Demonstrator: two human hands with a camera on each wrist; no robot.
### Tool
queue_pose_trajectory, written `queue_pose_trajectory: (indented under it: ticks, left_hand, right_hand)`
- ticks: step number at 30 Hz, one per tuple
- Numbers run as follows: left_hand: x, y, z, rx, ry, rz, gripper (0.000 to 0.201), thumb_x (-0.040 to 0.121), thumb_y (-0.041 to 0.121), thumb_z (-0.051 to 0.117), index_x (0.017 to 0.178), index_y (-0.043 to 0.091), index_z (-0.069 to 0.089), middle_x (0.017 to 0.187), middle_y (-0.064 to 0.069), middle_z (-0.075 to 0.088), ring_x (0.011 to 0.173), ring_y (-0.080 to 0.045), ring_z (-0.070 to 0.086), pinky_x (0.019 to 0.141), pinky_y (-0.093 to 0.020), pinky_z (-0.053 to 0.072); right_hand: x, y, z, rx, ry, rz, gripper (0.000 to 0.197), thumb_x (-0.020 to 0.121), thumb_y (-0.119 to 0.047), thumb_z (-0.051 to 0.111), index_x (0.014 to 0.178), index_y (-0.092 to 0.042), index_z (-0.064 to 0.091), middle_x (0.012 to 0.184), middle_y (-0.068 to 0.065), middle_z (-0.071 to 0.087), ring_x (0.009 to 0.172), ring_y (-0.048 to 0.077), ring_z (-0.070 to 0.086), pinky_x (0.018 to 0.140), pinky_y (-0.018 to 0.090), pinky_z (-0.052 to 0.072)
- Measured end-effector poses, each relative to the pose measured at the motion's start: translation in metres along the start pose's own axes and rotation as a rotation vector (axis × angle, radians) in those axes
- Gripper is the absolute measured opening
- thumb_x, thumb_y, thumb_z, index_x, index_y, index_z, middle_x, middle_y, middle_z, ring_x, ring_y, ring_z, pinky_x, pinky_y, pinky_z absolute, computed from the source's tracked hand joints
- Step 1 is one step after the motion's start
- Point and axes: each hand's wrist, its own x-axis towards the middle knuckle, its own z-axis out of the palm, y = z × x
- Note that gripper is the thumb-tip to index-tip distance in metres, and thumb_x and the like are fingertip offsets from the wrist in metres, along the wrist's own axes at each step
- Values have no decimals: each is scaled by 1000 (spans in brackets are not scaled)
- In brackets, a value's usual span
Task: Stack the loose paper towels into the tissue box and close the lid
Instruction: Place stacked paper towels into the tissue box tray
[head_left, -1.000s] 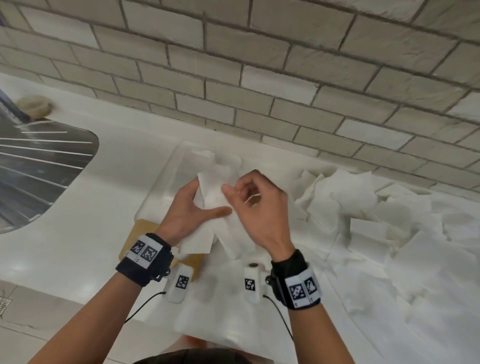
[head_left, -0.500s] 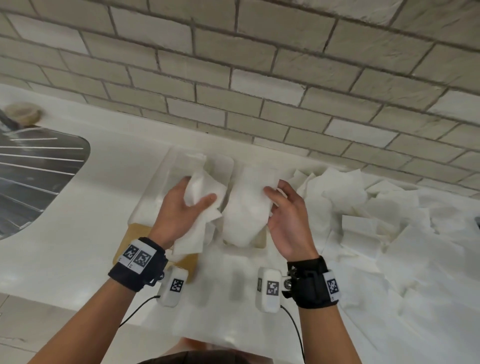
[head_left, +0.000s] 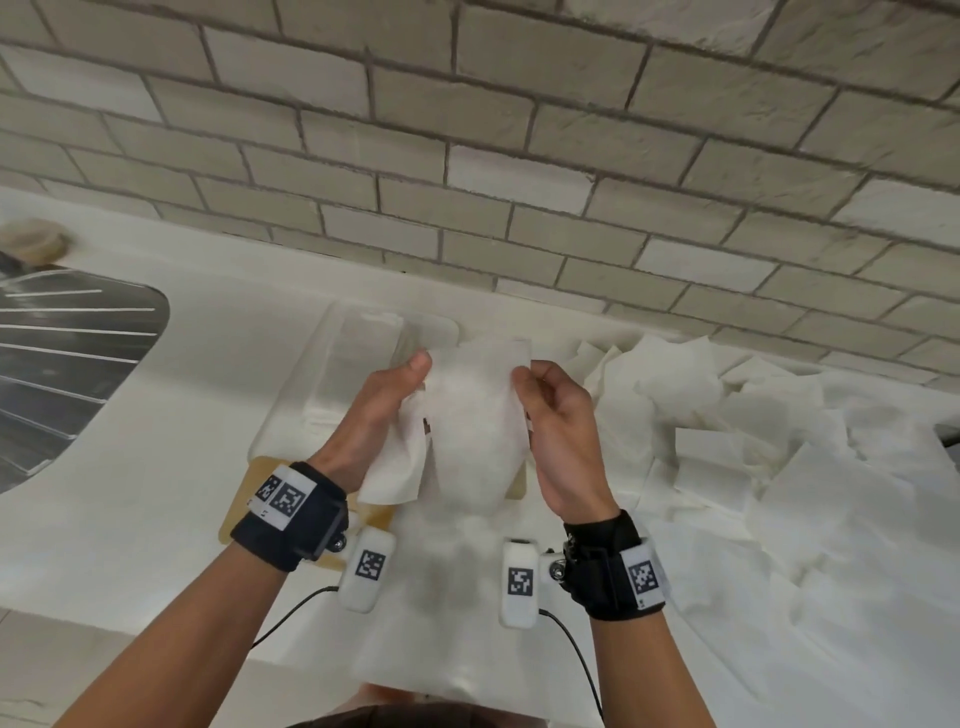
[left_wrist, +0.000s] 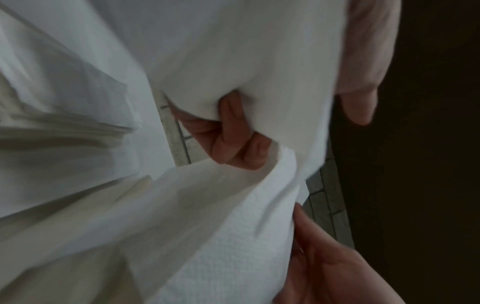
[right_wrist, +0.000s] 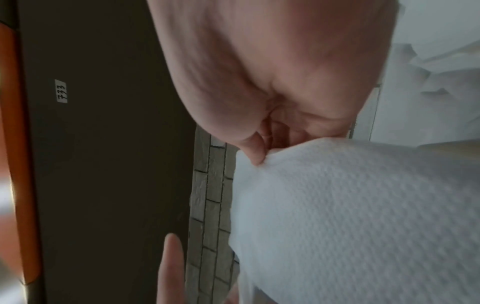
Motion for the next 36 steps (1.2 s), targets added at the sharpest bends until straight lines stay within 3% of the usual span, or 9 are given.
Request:
queue_pose_trajectory:
  ticks: [4,7,11,14,19,24,28,31,36]
  left_hand:
    - [3,0,4,150,65,96,17,88,18,84,102,8,83,105,-9,82,99,-31,80,86,-47,66]
    - [6,1,3,160,135,130,30,86,21,88,105,1,80,111,-15,80,103,-36,78,94,-58,62]
    - [7,6,5,154,139,105,30,86,22,87,108,3,80,112,-8,81,103,-30,79,97,-58,61]
    - [9,6,4,161,127,92,29,87,22,86,106,2,81,111,-6,81,103,-30,79,99,-59,60]
    - [18,-3,0,187,215,114,33,84,36,89,104,11,82,114,-6,79,106,-28,77,99,-53,60]
    - [13,-14,-26,200,290,135,17,92,22,83,107,14,83,114,-5,78,107,-28,73,78,-23,59]
    - [-1,-16,-41,227,218,136,23,88,15,86,111,17,81,118,-5,76,96,-24,74,79,-27,60]
    - [-10,-16,-44,252,185,148,38,83,13,90,118,18,76,123,0,75,102,-22,72,86,-33,61]
    - [-17,-17,-45,282,191,169,49,80,10,92,124,17,71,123,7,74,107,-16,70,87,-30,60]
  right_hand:
    - [-5,-6,0,-34,-17,-90,17,110,-31,63,109,-18,75,107,-1,76,104,15,70,98,41,56]
    - [-10,-4,-1,-45,1,-123,19,100,-26,77,112,-11,74,108,9,77,98,17,75,86,36,61]
    - [-10,-4,-3,-62,63,-122,19,101,-27,77,97,-8,73,101,16,75,94,23,72,90,60,59]
    - [-8,-5,-3,-59,131,-124,21,108,-31,67,98,-15,76,100,9,78,99,31,74,89,60,60]
    - [-17,17,2,-100,137,-219,51,103,-26,74,145,-40,50,110,3,76,104,21,75,88,35,63]
    - [12,46,-10,-388,199,-225,24,105,-12,66,115,-33,72,100,-11,72,89,3,67,82,22,54]
    - [61,76,-10,-833,-51,-43,32,105,-7,61,134,-20,67,126,-7,67,111,12,65,92,10,46]
    - [79,101,-3,-1134,-223,106,47,103,-4,59,149,-7,51,150,14,54,140,32,49,113,30,38]
    - [66,109,5,-1306,-270,116,44,100,4,54,143,2,46,139,21,50,125,43,59,102,45,49]
